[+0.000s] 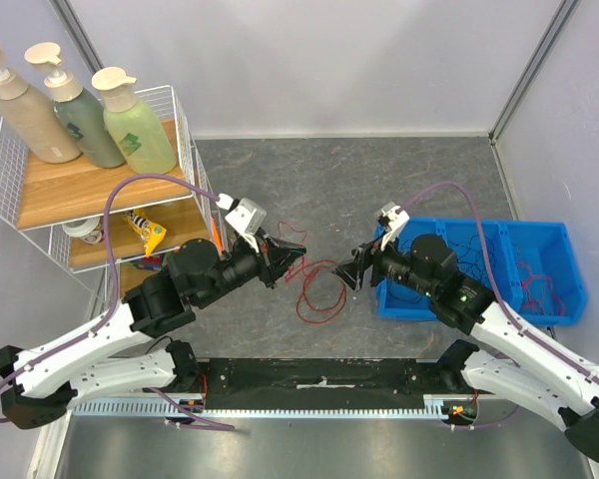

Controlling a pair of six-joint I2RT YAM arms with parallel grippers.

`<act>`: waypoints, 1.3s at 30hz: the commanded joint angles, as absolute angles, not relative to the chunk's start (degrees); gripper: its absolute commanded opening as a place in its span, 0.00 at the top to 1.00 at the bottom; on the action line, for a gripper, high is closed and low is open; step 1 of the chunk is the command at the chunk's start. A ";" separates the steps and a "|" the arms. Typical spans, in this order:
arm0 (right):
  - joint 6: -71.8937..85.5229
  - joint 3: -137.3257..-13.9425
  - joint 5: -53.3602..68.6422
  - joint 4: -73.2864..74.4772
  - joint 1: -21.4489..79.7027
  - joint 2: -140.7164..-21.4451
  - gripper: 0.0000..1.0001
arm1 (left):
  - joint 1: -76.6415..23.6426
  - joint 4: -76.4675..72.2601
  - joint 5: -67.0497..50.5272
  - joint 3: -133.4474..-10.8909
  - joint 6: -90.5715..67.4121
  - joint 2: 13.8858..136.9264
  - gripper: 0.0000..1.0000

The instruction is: Untangle the cables

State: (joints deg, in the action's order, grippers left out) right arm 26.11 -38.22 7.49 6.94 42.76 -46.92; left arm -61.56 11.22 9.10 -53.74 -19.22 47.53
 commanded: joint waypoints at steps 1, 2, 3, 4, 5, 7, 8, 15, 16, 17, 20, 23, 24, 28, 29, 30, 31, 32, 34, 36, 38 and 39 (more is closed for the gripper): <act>29.17 -35.34 20.29 -6.40 42.98 -44.48 0.15 | -61.43 8.80 4.14 -53.27 -23.72 44.74 0.98; 30.57 -34.98 21.09 -8.50 42.89 -44.12 0.13 | -61.35 7.92 3.35 -52.83 -24.34 44.13 0.98; 32.06 -34.81 21.53 -10.61 42.89 -44.12 0.12 | -61.43 7.56 2.90 -52.65 -24.61 43.95 0.98; 33.91 -34.80 22.23 -12.72 42.89 -44.64 0.12 | -61.35 7.56 2.47 -52.65 -24.78 43.95 0.98; 35.84 -34.80 23.72 -15.18 42.98 -45.69 0.11 | -61.43 7.73 2.20 -52.82 -24.79 44.12 0.98; 39.36 -35.07 25.31 -19.14 43.68 -48.33 0.12 | -61.43 7.82 1.67 -53.09 -25.57 44.38 0.98; 39.90 -35.42 24.44 -19.86 44.38 -49.64 0.12 | -61.44 7.47 0.71 -53.09 -25.75 44.21 0.98; 39.82 -38.14 17.06 -23.99 54.30 -57.99 0.12 | -61.35 4.48 -3.60 -52.47 -26.72 44.30 0.98; 39.55 -38.67 15.14 -24.17 55.71 -58.88 0.13 | -61.35 4.31 -4.13 -52.56 -26.98 44.64 0.98; 39.46 -38.85 12.59 -24.00 56.94 -59.58 0.13 | -61.43 4.13 -4.83 -52.56 -27.07 44.82 0.98; 42.00 -37.10 5.21 -26.18 57.66 -59.42 0.12 | -61.35 2.73 -6.76 -51.95 -27.60 45.44 0.98; 45.43 -33.32 -0.95 -31.53 57.66 -57.14 0.11 | -61.43 1.23 -7.47 -51.07 -28.56 45.70 0.98; 45.70 -32.88 -2.01 -31.99 57.66 -56.69 0.12 | -61.35 0.88 -7.73 -50.80 -29.00 45.79 0.98; 45.44 -33.57 -1.76 -31.91 57.74 -57.03 0.12 | -61.43 -3.07 -9.84 -48.87 -31.37 45.79 0.99; 45.61 -33.84 -1.24 -31.90 57.66 -57.82 0.13 | -61.44 -3.95 -10.54 -48.61 -31.90 45.79 0.98; 45.79 -33.92 -0.88 -31.90 57.74 -58.79 0.15 | -61.26 -4.65 -11.24 -48.43 -32.17 45.79 0.98; 46.05 -33.93 -0.97 -31.47 57.66 -59.84 0.17 | -61.35 -5.09 -11.60 -48.51 -32.34 45.79 0.98; 46.05 -33.66 -1.49 -30.94 57.66 -60.64 0.19 | -61.35 -5.53 -12.04 -48.69 -32.08 45.88 0.98; 45.79 -32.61 -4.99 -28.84 57.74 -61.87 0.20 | -61.43 -6.93 -13.70 -49.13 -31.21 45.27 0.99; 46.93 -31.47 -10.34 -26.29 57.66 -62.40 0.20 | -61.35 -8.52 -16.16 -49.66 -30.68 44.13 0.99; 47.20 -31.29 -13.35 -23.92 57.22 -62.67 0.21 | -61.43 -10.89 -20.02 -50.27 -30.59 43.24 0.98; 47.02 -31.46 -13.53 -23.65 56.96 -62.75 0.22 | -61.44 -12.29 -22.56 -50.45 -30.41 42.81 0.98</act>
